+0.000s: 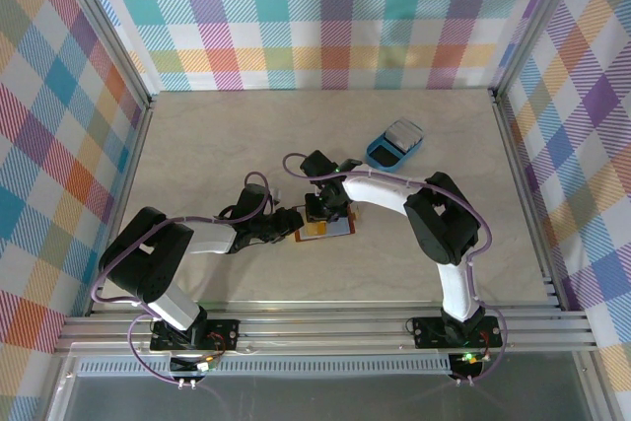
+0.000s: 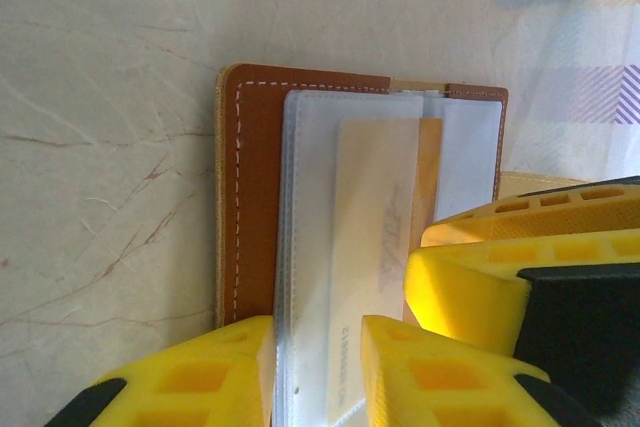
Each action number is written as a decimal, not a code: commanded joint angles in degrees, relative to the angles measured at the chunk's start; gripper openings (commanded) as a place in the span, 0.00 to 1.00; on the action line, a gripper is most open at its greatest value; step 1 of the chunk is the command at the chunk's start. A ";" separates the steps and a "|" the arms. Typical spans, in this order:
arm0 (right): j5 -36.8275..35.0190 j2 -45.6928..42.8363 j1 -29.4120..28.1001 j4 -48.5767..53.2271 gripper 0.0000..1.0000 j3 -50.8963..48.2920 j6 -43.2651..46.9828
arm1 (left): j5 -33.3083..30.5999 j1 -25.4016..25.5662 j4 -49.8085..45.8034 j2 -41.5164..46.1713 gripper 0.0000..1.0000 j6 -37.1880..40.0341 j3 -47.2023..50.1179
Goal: Put the credit cards into the card holder
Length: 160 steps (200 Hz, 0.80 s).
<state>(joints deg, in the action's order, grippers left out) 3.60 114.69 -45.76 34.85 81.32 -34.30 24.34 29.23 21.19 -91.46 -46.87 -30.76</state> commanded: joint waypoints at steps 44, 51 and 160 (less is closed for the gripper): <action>-5.10 -5.48 -0.30 1.81 0.29 -1.65 -0.51 | -0.43 0.63 0.21 -0.80 0.28 1.01 0.97; -5.29 -5.40 -0.30 2.04 0.30 -1.67 -0.46 | -0.43 0.65 0.25 -0.74 0.28 0.99 0.97; -2.37 -2.55 0.32 1.27 0.34 -1.30 -0.39 | -0.63 0.65 -0.45 -0.98 0.28 1.78 0.90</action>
<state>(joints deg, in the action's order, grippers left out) -0.12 110.96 -45.71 35.62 80.14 -35.05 24.34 29.23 21.30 -91.46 -46.44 -30.57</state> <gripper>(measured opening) 0.335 0.277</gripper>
